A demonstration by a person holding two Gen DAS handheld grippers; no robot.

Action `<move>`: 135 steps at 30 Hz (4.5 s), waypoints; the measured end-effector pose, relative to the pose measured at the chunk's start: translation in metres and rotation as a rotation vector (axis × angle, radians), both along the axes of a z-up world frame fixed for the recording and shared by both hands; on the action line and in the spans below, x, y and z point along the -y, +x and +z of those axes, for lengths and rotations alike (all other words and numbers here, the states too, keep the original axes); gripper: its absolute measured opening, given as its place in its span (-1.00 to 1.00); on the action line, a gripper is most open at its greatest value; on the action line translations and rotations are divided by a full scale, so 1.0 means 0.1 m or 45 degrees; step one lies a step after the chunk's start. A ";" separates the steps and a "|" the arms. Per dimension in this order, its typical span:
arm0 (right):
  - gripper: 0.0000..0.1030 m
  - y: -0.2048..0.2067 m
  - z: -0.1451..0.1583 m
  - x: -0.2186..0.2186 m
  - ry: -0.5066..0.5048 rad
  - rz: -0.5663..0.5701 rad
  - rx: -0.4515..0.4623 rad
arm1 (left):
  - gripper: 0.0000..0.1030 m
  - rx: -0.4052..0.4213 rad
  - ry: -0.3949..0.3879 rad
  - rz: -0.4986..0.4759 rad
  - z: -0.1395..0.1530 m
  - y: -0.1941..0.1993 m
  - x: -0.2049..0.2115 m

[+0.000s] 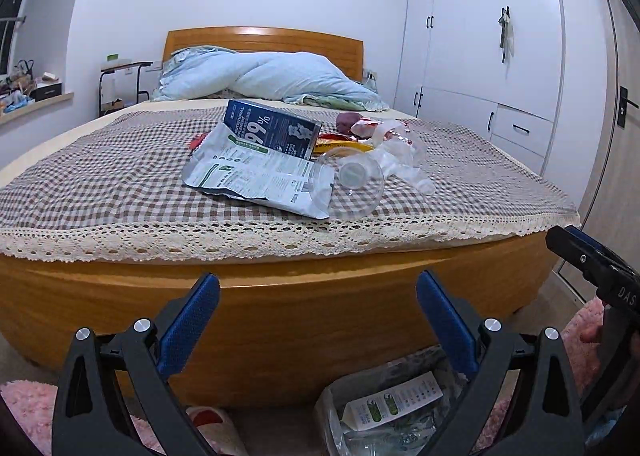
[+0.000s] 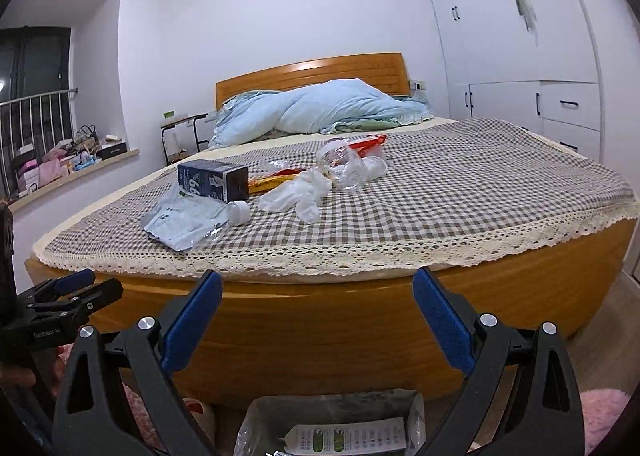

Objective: Collect trash

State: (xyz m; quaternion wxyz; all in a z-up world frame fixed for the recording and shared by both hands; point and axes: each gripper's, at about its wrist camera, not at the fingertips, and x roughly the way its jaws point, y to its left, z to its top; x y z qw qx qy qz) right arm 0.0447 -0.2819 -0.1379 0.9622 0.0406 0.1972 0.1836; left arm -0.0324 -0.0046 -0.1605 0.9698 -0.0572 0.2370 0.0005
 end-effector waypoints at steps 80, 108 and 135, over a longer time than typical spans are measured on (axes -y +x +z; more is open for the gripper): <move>0.78 1.97 0.49 -0.56 -0.373 -0.148 0.173 | 0.18 0.194 -0.124 -0.066 0.77 1.92 -0.03; 0.78 3.17 0.14 -1.21 -0.771 0.010 -0.137 | 0.18 0.143 -0.120 0.003 0.71 2.41 -0.02; 0.17 2.55 0.74 -0.56 -0.243 0.043 -0.109 | 0.20 0.172 -0.125 -0.044 0.78 2.22 -0.04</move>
